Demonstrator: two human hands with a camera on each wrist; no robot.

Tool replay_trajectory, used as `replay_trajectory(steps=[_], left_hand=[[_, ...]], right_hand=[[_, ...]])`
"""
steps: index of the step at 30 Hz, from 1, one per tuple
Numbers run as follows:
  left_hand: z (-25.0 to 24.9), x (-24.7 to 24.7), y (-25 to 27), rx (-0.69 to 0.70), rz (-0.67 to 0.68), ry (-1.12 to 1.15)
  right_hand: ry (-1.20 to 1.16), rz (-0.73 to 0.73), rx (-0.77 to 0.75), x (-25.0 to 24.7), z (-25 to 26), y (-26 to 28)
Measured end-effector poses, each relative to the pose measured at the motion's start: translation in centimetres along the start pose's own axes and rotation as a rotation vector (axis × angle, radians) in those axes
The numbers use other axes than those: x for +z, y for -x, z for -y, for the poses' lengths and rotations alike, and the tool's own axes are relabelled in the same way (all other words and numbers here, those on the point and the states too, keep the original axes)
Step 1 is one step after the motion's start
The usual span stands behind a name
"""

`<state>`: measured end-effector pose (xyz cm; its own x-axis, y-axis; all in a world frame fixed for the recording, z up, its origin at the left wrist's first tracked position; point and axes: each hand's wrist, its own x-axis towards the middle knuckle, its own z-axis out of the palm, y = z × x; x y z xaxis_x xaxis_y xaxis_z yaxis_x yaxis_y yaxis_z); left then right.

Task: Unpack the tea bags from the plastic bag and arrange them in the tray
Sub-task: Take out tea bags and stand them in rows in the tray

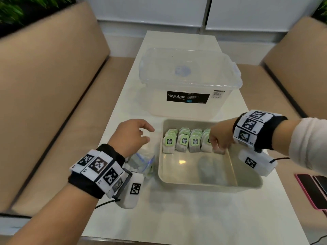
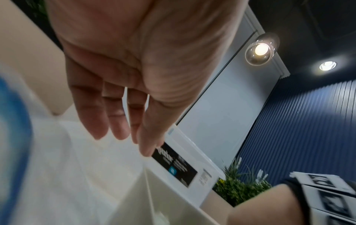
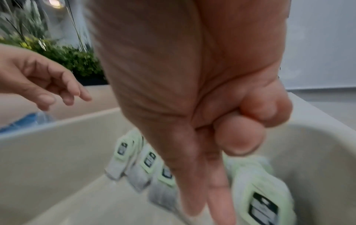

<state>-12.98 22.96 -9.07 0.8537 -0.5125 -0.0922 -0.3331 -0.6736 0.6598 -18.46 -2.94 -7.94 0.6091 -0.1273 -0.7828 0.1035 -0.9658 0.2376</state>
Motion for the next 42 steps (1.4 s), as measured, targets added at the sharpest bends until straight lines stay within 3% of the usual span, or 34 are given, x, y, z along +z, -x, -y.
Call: replay_trajectory(steps=[7, 10, 15, 18, 21, 29, 38, 42], left_hand=[[4.6, -5.0, 3.8, -0.016, -0.027, -0.133], [7.3, -4.1, 5.2, -0.037, -0.004, -0.174], [10.6, -1.5, 5.8, -0.111, 0.057, -0.272], [10.8, -0.7, 6.2, -0.107, 0.129, -0.251], [11.0, 0.0, 6.9, -0.058, 0.153, -0.202], [11.1, 1.0, 8.5, -0.01, 0.155, -0.268], [11.8, 0.4, 8.1, 0.025, 0.16, -0.224], [11.6, -0.7, 8.0, -0.008, 0.075, 0.093]], right_hand=[[-0.447, -0.521, -0.11, -4.3, 4.6, 5.8], [-0.632, -0.633, -0.213, -5.1, 9.1, 7.6], [-0.66, -0.675, -0.307, -3.9, 18.8, 4.6], [-0.549, -0.651, -0.151, -2.0, 23.0, 1.7], [-0.407, -0.657, -0.029, -0.7, 24.3, 0.6], [-0.272, -0.645, 0.083, 0.2, 25.9, -0.3], [-0.405, -0.683, 0.047, 0.4, 26.2, -0.1], [-0.818, -0.743, 0.053, 0.4, 25.2, 0.3]])
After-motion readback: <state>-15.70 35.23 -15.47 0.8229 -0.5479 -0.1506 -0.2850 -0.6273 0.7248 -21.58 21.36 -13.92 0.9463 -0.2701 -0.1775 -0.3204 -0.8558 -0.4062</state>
